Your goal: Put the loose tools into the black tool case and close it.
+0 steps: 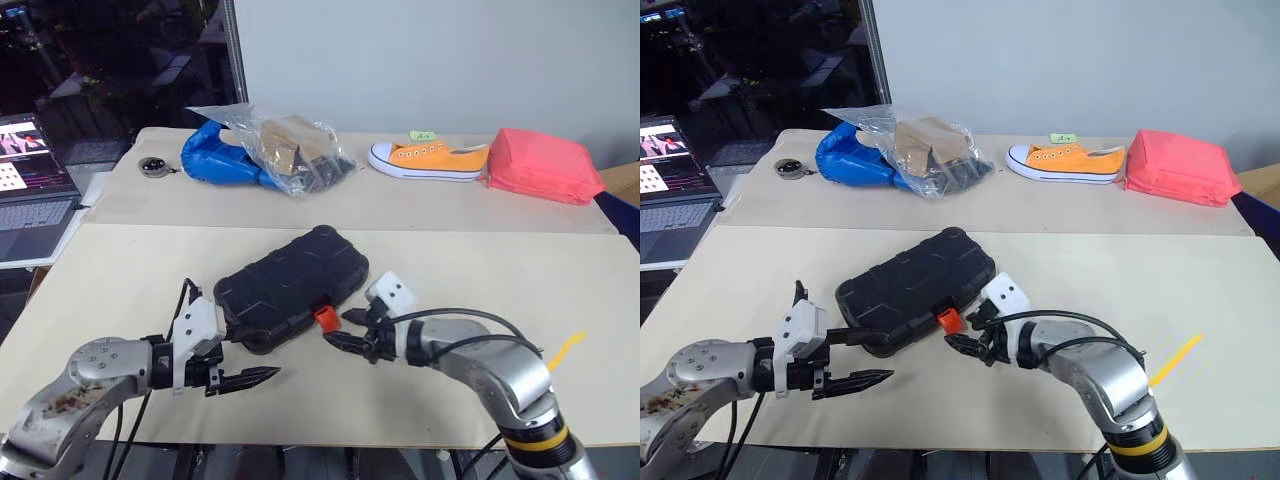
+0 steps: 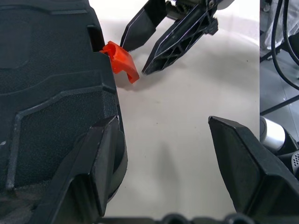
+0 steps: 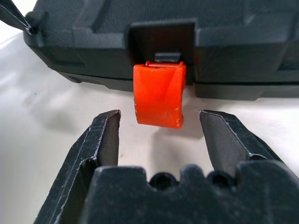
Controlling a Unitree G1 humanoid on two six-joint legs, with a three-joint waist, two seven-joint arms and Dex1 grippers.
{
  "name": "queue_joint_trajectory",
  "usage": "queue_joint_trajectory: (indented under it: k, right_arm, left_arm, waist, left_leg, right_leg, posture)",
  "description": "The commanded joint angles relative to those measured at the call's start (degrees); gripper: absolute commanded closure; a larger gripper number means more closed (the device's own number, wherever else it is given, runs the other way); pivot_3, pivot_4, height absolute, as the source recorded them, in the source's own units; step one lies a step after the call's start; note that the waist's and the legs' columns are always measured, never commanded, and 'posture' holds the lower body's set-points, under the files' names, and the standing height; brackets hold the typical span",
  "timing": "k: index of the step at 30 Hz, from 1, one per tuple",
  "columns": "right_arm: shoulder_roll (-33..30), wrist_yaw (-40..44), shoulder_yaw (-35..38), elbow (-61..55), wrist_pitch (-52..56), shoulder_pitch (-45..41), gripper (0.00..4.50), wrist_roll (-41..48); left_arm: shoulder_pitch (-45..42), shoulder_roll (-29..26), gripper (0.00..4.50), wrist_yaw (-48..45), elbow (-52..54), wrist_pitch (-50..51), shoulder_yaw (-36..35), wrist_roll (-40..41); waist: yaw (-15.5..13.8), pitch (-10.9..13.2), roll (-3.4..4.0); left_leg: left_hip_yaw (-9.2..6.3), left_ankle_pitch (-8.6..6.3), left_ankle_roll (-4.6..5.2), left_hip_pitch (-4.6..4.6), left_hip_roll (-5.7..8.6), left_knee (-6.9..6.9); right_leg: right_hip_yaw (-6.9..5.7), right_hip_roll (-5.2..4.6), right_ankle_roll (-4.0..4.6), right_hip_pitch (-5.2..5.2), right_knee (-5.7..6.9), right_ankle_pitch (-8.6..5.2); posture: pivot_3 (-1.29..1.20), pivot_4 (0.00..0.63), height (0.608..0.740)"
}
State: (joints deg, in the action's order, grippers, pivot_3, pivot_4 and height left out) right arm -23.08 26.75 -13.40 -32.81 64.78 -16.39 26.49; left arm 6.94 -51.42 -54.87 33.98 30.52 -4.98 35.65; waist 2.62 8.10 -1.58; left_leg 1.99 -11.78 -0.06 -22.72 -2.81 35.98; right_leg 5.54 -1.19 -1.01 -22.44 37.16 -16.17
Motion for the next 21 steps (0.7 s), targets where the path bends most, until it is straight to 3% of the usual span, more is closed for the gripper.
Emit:
queue_joint_trajectory:
  k: [1,19,20,21]
  right_arm:
    - [2.48,-3.57,-0.79,-2.77,2.57,-1.62,1.39,-0.1]
    - [6.36,-13.87,-2.56,-8.15,14.21,-4.14,1.39,-2.73]
    - [6.54,-14.0,-2.59,-8.09,14.23,-4.18,1.89,-2.82]
    - [6.84,-14.19,-2.65,-8.11,14.3,-4.22,2.02,-2.9]
  left_arm:
    - [-0.31,-0.84,1.23,0.08,0.54,2.0,0.08,0.12]
    - [0.45,-1.93,1.23,-0.54,2.65,4.33,-1.76,0.98]
    - [0.39,-1.89,1.23,-0.63,2.55,4.3,-1.71,0.91]
    - [0.3,-1.89,1.23,-0.81,2.34,4.23,-1.69,0.86]
  waist:
    - [0.03,0.0,0.0]
    - [0.06,0.0,0.01]
    - [0.05,0.0,0.01]
    - [0.05,0.0,0.01]
  left_leg:
    - [0.0,0.0,0.0,0.0,0.0,0.0]
    - [-0.05,0.0,0.0,-0.2,-0.01,-0.03]
    - [-0.05,0.0,0.0,-0.2,-0.01,-0.02]
    - [-0.05,0.0,0.0,-0.2,-0.01,-0.02]
  right_leg:
    - [0.0,0.0,0.0,0.0,0.0,0.0]
    - [-0.01,0.0,0.01,-0.27,0.02,0.0]
    - [-0.01,0.0,0.01,-0.27,0.02,0.0]
    - [-0.01,0.0,0.0,-0.27,0.02,0.0]
  posture:
    - [0.0,0.15,0.74]
    - [0.0,0.15,0.74]
    - [0.0,0.15,0.74]
    - [0.0,0.15,0.74]
